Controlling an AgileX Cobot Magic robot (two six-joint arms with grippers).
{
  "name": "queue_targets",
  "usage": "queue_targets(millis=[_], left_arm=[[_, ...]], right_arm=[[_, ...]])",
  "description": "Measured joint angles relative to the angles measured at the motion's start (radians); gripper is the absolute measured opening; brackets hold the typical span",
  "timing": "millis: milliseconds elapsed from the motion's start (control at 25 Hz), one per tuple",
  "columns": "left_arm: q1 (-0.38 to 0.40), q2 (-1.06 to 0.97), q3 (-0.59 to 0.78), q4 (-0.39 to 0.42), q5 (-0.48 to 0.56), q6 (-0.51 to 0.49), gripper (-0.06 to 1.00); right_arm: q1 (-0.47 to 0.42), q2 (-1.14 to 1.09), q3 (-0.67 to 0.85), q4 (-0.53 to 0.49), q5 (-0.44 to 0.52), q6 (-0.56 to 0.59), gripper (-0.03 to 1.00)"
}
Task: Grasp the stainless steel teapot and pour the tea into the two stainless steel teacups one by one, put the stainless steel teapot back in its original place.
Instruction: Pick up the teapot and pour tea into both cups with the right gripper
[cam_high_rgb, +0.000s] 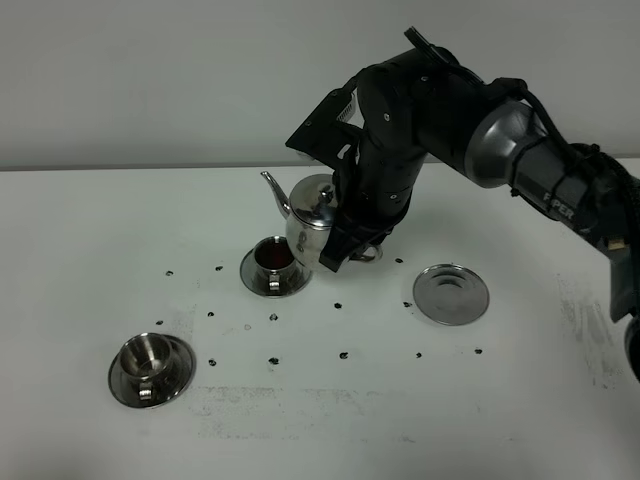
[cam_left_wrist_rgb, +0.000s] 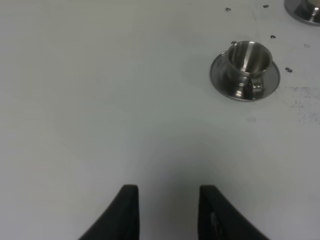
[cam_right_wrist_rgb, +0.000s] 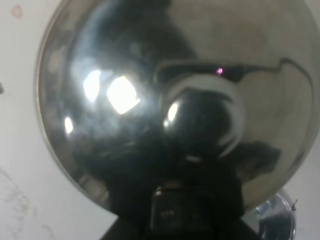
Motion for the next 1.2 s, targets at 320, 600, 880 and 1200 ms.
queue_targets(millis=[320,600,880,1200], left_arm=[[0.0,0.0,0.0,0.0,0.0,0.0,0.31],[0.0,0.0,0.0,0.0,0.0,0.0,0.31],[0.0,0.0,0.0,0.0,0.0,0.0,0.31],[0.0,0.0,0.0,0.0,0.001,-0.001,0.31]], right_arm=[[-0.022,-0.108,0.279,0.048,-0.208,0.057,0.17],[-0.029,-0.108,0.398,0.087,-0.336,0.06,0.17],[-0.029,-0.045,0.408,0.113,-0.366,0.06,0.17],[-0.025,-0.067,0.409,0.079,-0.35,0.06,0.17]])
